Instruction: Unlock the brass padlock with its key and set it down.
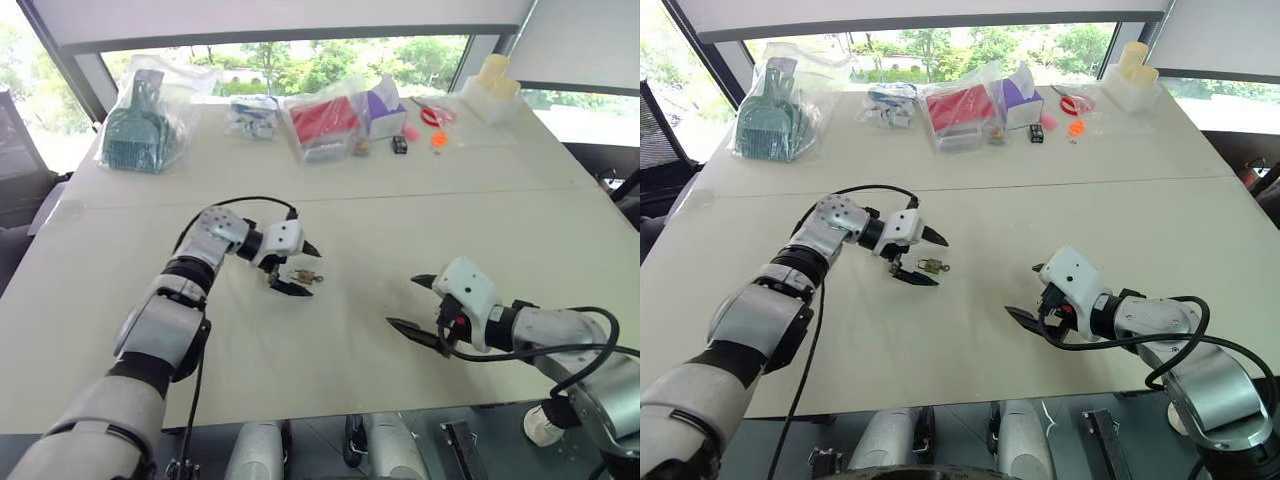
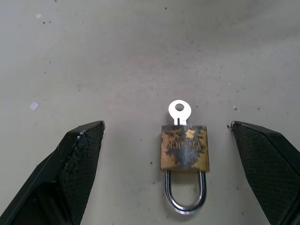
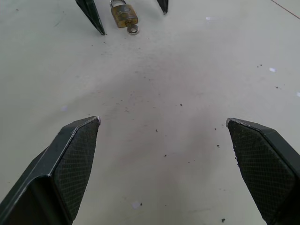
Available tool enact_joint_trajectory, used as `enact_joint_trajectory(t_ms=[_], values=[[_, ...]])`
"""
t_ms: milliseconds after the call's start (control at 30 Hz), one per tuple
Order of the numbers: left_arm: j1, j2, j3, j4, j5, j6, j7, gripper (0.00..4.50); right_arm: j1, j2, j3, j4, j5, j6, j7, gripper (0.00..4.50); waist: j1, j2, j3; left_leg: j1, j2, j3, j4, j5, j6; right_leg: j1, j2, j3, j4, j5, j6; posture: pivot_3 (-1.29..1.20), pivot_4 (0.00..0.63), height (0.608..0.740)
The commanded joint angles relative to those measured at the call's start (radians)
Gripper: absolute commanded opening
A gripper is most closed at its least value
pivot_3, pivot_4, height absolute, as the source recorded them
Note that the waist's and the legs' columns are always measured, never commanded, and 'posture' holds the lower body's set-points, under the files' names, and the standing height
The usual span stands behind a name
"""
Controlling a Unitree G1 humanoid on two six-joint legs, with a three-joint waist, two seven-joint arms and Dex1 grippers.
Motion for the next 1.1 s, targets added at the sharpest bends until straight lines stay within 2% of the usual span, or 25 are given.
enact_joint_trajectory(t_ms=[33, 67, 167, 267, 400, 433, 567, 633, 733, 900, 1100], values=[[0.04, 0.035, -0.015, 0.027, 0.064, 0.007, -0.008, 4.48, -0.03, -0.015, 0.0, -0.002, 0.003, -0.019, 0.007, 4.5, -0.003, 0.0, 0.0, 0.0, 0.0, 0.0, 0.0, 0.0, 0.0, 0.0, 0.0, 0.0, 0.0, 0.0, 0.0, 0.0, 0.15, 0.74], [0.041, 0.035, -0.013, 0.027, 0.064, 0.008, -0.006, 4.48, -0.035, -0.016, 0.003, 0.002, 0.003, -0.02, 0.009, 4.5, -0.003, 0.0, 0.0, 0.0, 0.0, 0.0, 0.0, 0.0, 0.0, 0.0, 0.0, 0.0, 0.0, 0.0, 0.0, 0.0, 0.15, 0.74], [0.048, 0.031, -0.005, 0.024, 0.062, 0.013, -0.003, 3.68, -0.048, -0.023, 0.01, 0.012, 0.004, -0.026, 0.018, 4.5, -0.002, 0.0, -0.001, 0.0, 0.0, 0.0, 0.0, 0.0, 0.0, 0.0, 0.0, 0.0, 0.001, 0.0, 0.0, 0.0, 0.15, 0.74], [0.063, 0.024, 0.0, 0.018, 0.061, 0.014, -0.012, 2.32, -0.058, -0.025, 0.02, 0.015, 0.005, -0.026, 0.019, 4.5, 0.0, -0.002, -0.003, 0.001, 0.0, 0.0, 0.0, 0.0, 0.0, 0.001, 0.0, 0.0, 0.001, 0.0, 0.0, 0.0, 0.15, 0.74], [0.089, 0.023, -0.004, 0.005, 0.062, 0.021, -0.034, 0.91, -0.067, -0.026, 0.024, 0.015, 0.009, -0.023, 0.022, 4.5, 0.001, -0.003, -0.008, 0.003, 0.0, -0.001, 0.0, 0.0, 0.0, 0.003, 0.0, 0.0, 0.001, -0.001, 0.002, 0.0, 0.15, 0.74], [0.093, 0.024, -0.004, 0.003, 0.064, 0.022, -0.036, 0.77, -0.069, -0.026, 0.025, 0.014, 0.01, -0.021, 0.021, 4.5, 0.001, -0.003, -0.009, 0.003, 0.0, -0.001, 0.0, 0.0, 0.0, 0.004, -0.001, 0.0, 0.001, -0.002, 0.001, 0.0, 0.15, 0.74], [0.1, 0.039, 0.007, -0.005, 0.063, 0.024, -0.016, 0.77, -0.088, -0.017, 0.037, 0.009, 0.012, -0.027, 0.019, 4.5, 0.0, -0.003, -0.011, 0.003, 0.0, -0.001, 0.0, 0.0, 0.0, 0.003, 0.0, 0.0, 0.001, -0.002, 0.001, 0.0, 0.15, 0.74], [0.094, 0.037, 0.038, -0.022, 0.034, 0.032, 0.004, 0.77, -0.116, -0.012, 0.087, 0.031, -0.042, -0.077, 0.007, 4.5, -0.001, -0.003, -0.012, 0.003, 0.0, -0.001, 0.0, 0.0, 0.0, 0.003, 0.0, 0.0, 0.001, -0.002, 0.001, 0.0, 0.15, 0.74], [0.069, 0.021, 0.11, -0.078, -0.038, 0.101, 0.011, 0.77, -0.181, -0.024, 0.231, 0.128, -0.232, -0.264, -0.014, 4.5, -0.002, -0.003, -0.012, 0.003, 0.001, -0.001, 0.0, 0.0, 0.0, 0.003, 0.0, 0.0, 0.001, -0.003, -0.001, 0.0, 0.15, 0.74], [0.05, 0.015, 0.211, -0.225, -0.15, 0.257, 0.021, 0.77, -0.331, 0.032, 0.412, 0.364, -0.51, -0.598, -0.071, 4.5, -0.002, -0.004, -0.011, -0.001, 0.0, 0.0, 0.0, 0.0, 0.0, -0.002, 0.0, 0.0, 0.001, 0.0, -0.001, 0.0, 0.15, 0.74], [0.113, 0.024, 0.233, -0.485, -0.206, 0.431, 0.046, 0.77, -0.52, 0.127, 0.511, 0.631, -0.727, -0.907, -0.157, 4.5, -0.002, -0.004, -0.01, -0.002, -0.001, 0.005, 0.0, 0.0, 0.0, -0.002, 0.0, 0.001, 0.0, 0.0, 0.0, 0.0, 0.15, 0.74]])
